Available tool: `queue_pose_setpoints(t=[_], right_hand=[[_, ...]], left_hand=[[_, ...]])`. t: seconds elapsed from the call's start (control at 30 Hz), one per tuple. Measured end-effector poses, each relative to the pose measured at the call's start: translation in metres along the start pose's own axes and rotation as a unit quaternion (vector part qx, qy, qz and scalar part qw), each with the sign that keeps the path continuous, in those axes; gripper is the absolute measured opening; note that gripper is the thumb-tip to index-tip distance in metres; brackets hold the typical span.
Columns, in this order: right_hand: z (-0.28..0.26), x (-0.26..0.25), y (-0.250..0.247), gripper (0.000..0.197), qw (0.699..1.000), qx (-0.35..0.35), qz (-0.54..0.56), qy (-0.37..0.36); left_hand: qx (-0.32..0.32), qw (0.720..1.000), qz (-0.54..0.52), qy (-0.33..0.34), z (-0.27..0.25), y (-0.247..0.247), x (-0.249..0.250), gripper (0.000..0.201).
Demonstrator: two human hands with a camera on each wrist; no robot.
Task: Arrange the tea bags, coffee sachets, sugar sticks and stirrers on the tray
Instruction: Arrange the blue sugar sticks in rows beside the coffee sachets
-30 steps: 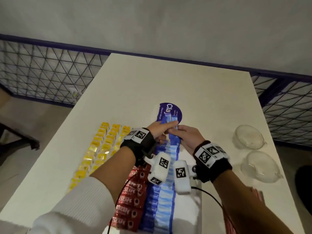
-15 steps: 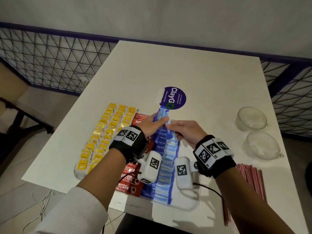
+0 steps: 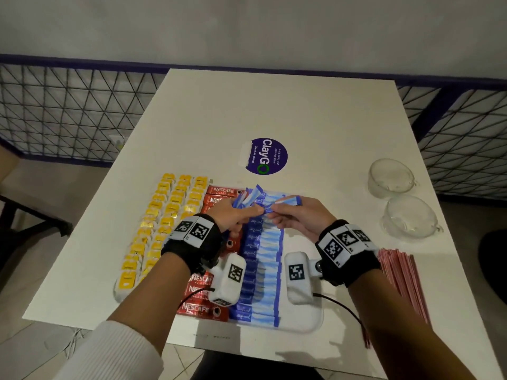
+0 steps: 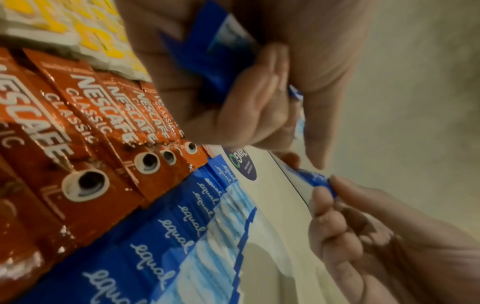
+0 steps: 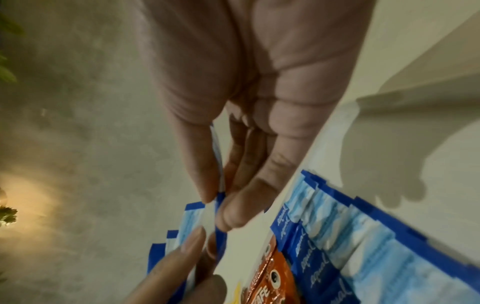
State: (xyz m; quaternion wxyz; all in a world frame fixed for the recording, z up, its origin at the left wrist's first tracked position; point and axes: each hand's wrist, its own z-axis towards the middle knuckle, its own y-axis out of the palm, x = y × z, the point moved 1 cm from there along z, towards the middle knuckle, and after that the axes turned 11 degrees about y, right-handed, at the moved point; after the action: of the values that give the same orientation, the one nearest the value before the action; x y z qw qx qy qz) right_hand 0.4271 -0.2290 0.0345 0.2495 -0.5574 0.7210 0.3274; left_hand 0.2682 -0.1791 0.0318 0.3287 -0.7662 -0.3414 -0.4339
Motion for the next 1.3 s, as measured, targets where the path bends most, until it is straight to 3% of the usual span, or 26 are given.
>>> queue_pose_setpoints(t=[0.1, 0.23, 0.33, 0.47, 0.7, 0.97, 1.3], right_hand=[[0.002, 0.002, 0.004, 0.006, 1.0, 0.007, 0.023, 0.002], [0.007, 0.004, 0.009, 0.003, 0.998, 0.029, 0.04, 0.026], [0.014, 0.006, 0.008, 0.009, 0.996, 0.069, -0.006, 0.052], [0.023, 0.009, -0.002, 0.021, 0.987, 0.142, -0.042, 0.059], [0.036, 0.011, -0.015, 0.023, 0.97, 0.208, -0.075, 0.101], [0.046, 0.019, -0.017, 0.018, 0.968, 0.2, -0.105, 0.107], [0.057, 0.017, -0.023, 0.019, 0.964, 0.194, -0.137, 0.118]], left_hand=[[0.003, 0.999, 0.046, -0.003, 0.006, -0.01, 0.0, 0.023], [-0.008, 0.993, 0.112, -0.024, 0.015, -0.02, -0.001, 0.037], [-0.01, 0.99, 0.133, -0.04, 0.024, -0.026, -0.002, 0.042], [-0.004, 0.987, 0.161, -0.009, 0.033, -0.027, -0.003, 0.019], [-0.033, 0.973, 0.226, 0.023, 0.045, -0.02, -0.002, 0.039], [-0.076, 0.927, 0.366, 0.034, 0.056, -0.023, -0.003, 0.031], [-0.074, 0.912, 0.402, 0.039, 0.061, -0.021, -0.006, 0.03]])
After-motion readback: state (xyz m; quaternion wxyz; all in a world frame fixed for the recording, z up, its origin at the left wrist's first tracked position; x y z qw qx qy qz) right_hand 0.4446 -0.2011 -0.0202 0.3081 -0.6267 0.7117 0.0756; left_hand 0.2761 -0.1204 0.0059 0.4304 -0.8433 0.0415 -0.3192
